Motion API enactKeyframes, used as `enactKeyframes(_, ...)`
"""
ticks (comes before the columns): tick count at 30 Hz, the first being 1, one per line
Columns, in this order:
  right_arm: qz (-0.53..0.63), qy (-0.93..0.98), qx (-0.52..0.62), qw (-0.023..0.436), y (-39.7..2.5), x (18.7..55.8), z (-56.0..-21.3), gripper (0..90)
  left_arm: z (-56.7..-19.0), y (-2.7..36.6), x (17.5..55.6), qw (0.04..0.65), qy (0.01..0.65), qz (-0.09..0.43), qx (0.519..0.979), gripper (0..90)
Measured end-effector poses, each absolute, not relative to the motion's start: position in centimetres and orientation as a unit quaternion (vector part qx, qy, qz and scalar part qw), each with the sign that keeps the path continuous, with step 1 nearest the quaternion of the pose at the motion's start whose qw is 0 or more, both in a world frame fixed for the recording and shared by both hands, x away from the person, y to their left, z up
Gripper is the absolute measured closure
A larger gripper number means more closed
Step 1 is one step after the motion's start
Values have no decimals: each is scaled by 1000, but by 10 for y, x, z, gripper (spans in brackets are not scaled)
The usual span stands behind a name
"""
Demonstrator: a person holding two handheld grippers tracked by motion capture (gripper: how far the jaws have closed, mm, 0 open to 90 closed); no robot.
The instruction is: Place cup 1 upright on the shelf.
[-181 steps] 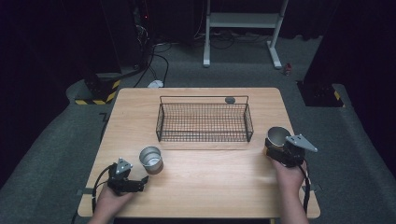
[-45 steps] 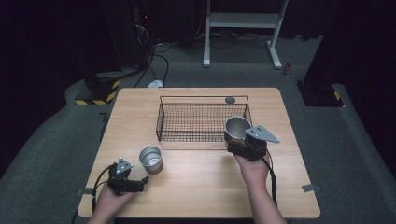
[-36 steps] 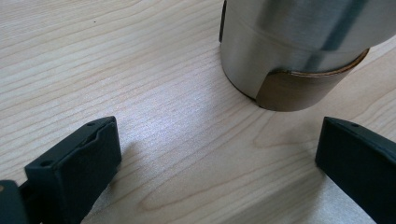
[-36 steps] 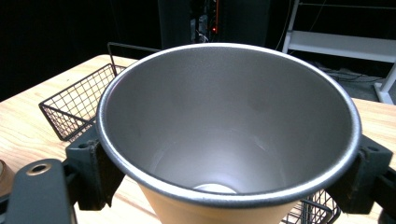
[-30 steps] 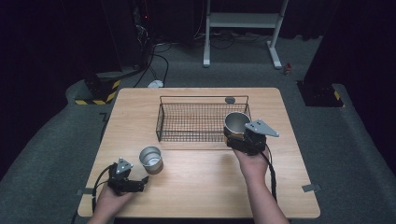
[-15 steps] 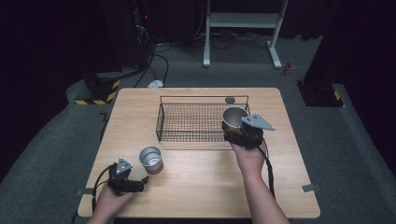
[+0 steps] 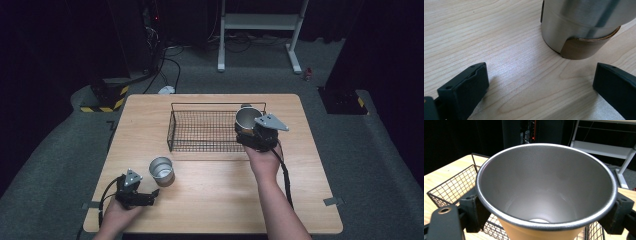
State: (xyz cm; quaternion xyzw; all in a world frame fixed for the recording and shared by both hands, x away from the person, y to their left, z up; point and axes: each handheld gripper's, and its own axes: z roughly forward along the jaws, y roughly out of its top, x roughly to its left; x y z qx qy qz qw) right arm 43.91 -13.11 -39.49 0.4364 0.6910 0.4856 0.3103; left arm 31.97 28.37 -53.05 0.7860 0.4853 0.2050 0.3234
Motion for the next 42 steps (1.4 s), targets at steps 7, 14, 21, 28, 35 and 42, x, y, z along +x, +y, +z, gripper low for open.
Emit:
enactKeyframes(7, 482, 694, 440, 304, -127, 446, -397, 138, -531, 283, 319, 324, 487, 203, 785, 5)
enactKeyframes(14, 477, 698, 440, 304, -122, 452, -398, 138, -531, 283, 319, 324, 489, 203, 784, 4)
enactKeyframes(21, 478, 697, 438, 306, -119, 455, -396, 138, -531, 283, 319, 322, 488, 203, 786, 0)
enactKeyframes(28, 477, 695, 445, 303, -120, 460, -399, 138, -530, 283, 319, 321, 490, 203, 785, 0)
enactKeyframes(35, 473, 694, 451, 302, -117, 465, -401, 138, -531, 283, 319, 322, 490, 203, 784, 0)
enactKeyframes(42, 468, 696, 452, 304, -114, 475, -401, 138, -530, 283, 319, 322, 488, 204, 785, 0)
